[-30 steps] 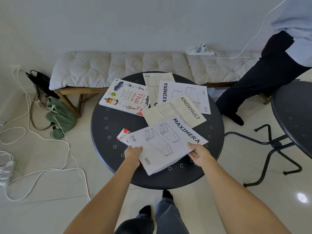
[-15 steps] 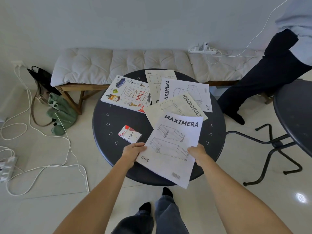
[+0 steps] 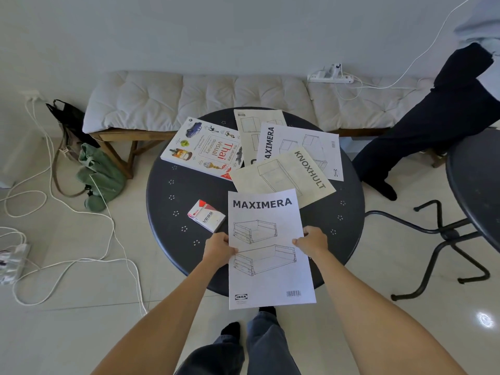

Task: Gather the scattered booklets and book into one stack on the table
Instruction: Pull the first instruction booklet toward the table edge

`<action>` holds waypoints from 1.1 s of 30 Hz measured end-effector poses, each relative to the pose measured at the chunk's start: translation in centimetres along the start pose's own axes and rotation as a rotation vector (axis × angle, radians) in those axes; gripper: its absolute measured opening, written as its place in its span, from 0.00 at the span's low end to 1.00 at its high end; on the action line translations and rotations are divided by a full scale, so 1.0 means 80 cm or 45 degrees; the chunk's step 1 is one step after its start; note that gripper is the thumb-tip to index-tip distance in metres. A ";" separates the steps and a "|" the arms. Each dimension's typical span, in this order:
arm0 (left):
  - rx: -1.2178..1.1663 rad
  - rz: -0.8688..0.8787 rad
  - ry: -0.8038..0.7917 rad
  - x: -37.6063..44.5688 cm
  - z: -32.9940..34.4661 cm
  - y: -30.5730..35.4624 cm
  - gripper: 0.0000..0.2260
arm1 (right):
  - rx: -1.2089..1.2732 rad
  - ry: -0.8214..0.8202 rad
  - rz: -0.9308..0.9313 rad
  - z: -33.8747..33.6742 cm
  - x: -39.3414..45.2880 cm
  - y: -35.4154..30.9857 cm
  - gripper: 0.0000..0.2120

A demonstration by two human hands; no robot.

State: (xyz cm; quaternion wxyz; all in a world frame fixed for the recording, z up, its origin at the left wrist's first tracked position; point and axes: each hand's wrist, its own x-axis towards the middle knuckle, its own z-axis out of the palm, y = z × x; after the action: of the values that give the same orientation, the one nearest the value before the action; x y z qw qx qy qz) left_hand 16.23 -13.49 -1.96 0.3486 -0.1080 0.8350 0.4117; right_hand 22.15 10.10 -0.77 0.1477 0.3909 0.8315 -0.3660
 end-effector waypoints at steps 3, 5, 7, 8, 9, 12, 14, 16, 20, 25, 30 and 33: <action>0.127 0.058 0.067 0.002 0.002 -0.002 0.10 | -0.108 0.048 0.005 0.001 -0.001 0.003 0.07; 0.215 0.076 0.092 0.002 0.002 -0.002 0.12 | -0.136 0.060 -0.003 0.000 -0.002 0.003 0.10; 0.319 0.083 0.098 0.004 0.002 0.002 0.14 | -0.157 0.039 -0.011 -0.004 -0.002 0.001 0.11; 0.384 0.082 0.097 0.005 0.001 0.005 0.15 | -0.174 0.022 -0.016 -0.005 -0.001 0.000 0.12; 0.454 0.080 0.102 0.006 -0.001 0.009 0.15 | -0.194 0.004 -0.015 -0.008 -0.001 -0.002 0.12; 0.570 0.119 0.174 0.017 -0.008 0.031 0.15 | -0.212 -0.017 -0.007 -0.020 0.009 -0.006 0.11; 0.567 0.193 0.204 0.029 -0.014 0.053 0.10 | -0.143 0.011 0.027 -0.027 0.020 -0.011 0.12; 0.559 0.271 0.205 0.044 -0.020 0.079 0.08 | 0.028 0.045 0.110 -0.033 0.034 -0.016 0.17; 0.635 0.450 0.231 0.075 -0.032 0.132 0.14 | 0.618 0.030 0.416 -0.048 0.060 -0.033 0.13; 0.727 0.525 0.258 0.121 -0.037 0.187 0.18 | 1.080 0.013 0.637 -0.066 0.087 -0.053 0.06; 0.765 0.515 0.229 0.162 -0.027 0.227 0.20 | 1.186 0.071 0.746 -0.077 0.117 -0.065 0.06; 0.842 0.489 0.158 0.180 -0.017 0.241 0.23 | 1.161 0.071 0.777 -0.080 0.135 -0.063 0.16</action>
State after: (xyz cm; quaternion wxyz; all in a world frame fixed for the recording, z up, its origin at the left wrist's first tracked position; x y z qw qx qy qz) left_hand -3.99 -0.73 0.76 0.2300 0.1439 0.9472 0.1708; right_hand 11.56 18.42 0.38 0.0407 0.6481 0.4413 -0.6193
